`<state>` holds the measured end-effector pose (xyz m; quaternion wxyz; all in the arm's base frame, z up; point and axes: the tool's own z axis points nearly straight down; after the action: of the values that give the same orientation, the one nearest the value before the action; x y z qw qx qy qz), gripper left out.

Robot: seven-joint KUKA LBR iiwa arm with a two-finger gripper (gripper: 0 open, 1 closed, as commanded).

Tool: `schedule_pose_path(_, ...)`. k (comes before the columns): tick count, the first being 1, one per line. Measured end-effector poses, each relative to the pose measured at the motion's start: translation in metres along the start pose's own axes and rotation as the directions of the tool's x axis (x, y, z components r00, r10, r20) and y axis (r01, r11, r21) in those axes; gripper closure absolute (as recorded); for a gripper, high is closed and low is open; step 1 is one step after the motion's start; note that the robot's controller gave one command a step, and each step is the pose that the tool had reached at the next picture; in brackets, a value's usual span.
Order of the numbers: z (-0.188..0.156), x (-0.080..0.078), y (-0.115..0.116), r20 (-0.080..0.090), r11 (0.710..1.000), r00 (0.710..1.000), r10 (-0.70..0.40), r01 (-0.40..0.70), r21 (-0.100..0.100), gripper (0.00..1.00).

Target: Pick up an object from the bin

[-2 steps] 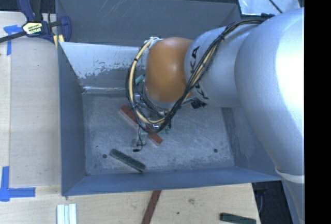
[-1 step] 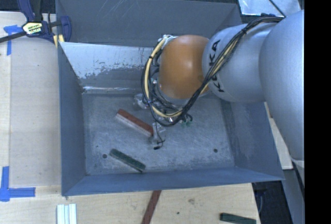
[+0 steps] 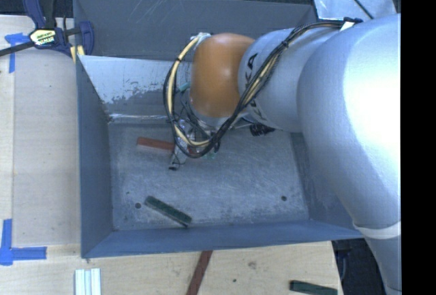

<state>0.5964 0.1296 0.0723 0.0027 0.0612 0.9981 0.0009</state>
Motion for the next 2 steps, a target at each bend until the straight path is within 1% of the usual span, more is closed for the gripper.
schedule_pose_path(1, 0.000, 0.000, -0.001, 0.000, 1.000, 1.000, 0.000, 0.000, 0.000, 1.00)
schedule_pose_path(2, -0.046, -0.004, 0.002, -0.009, 1.000, 1.000, 0.001, -0.001, 0.003, 1.00)
